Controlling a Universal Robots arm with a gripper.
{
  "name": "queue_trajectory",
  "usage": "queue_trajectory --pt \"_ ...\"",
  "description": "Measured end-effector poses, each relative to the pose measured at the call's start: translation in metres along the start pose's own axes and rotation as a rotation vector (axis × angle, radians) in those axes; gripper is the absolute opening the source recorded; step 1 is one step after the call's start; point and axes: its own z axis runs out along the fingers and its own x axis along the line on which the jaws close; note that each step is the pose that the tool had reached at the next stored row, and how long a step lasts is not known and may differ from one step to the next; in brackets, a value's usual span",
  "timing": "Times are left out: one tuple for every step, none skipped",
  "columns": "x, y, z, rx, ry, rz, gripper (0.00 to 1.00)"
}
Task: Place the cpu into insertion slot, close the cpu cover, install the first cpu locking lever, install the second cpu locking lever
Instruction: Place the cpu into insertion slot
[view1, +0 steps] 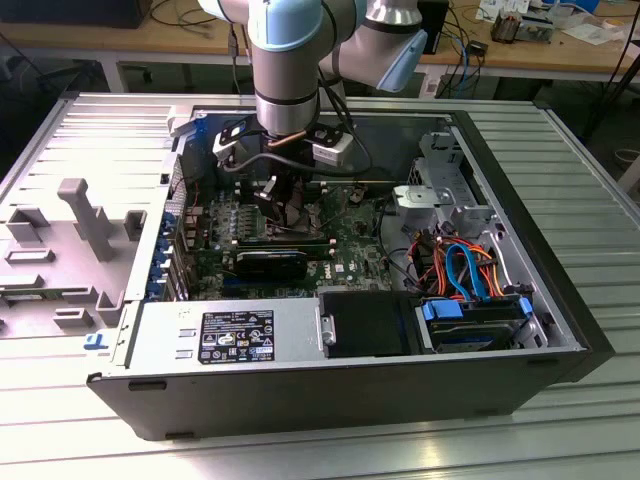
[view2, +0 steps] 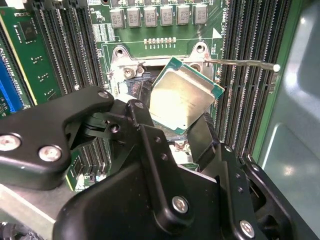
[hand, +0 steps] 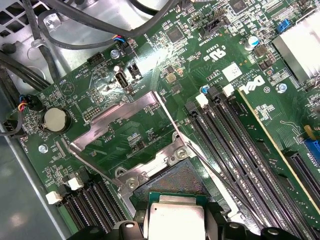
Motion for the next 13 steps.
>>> queue_trajectory --pt "0.0000 0.0000 0.0000 0.0000 0.0000 0.000 0.54" --pt "0.0000 0.0000 0.0000 0.0000 0.0000 0.000 0.54" --pt "0.0000 0.0000 0.0000 0.0000 0.0000 0.000 0.54" --pt "0.0000 0.0000 0.0000 -0.0001 0.0000 0.000 0.54" --pt "0.0000 0.0000 0.0000 0.0000 0.0001 -0.001 0.54" --pt "0.0001 0.0000 -0.0007 0.0001 0.0009 -0.003 0.54" --pt "0.0002 0.0000 -0.0024 0.0001 0.0010 -0.005 0.54" --pt "0.0001 0.0001 -0.0045 0.0001 0.0005 -0.008 0.54" --pt "0.0001 0.0001 -0.0077 0.0003 0.0006 -0.023 0.54" --pt "0.0002 0.0001 -0.0077 0.0007 0.0014 -0.055 0.54" --pt "0.0001 0.0001 -0.0078 0.0013 0.0020 -0.096 0.54" --pt "0.0001 0.0001 -0.0078 0.0018 0.0027 -0.133 0.54" --pt "0.0001 0.0001 -0.0077 0.0022 0.0032 -0.161 0.54"
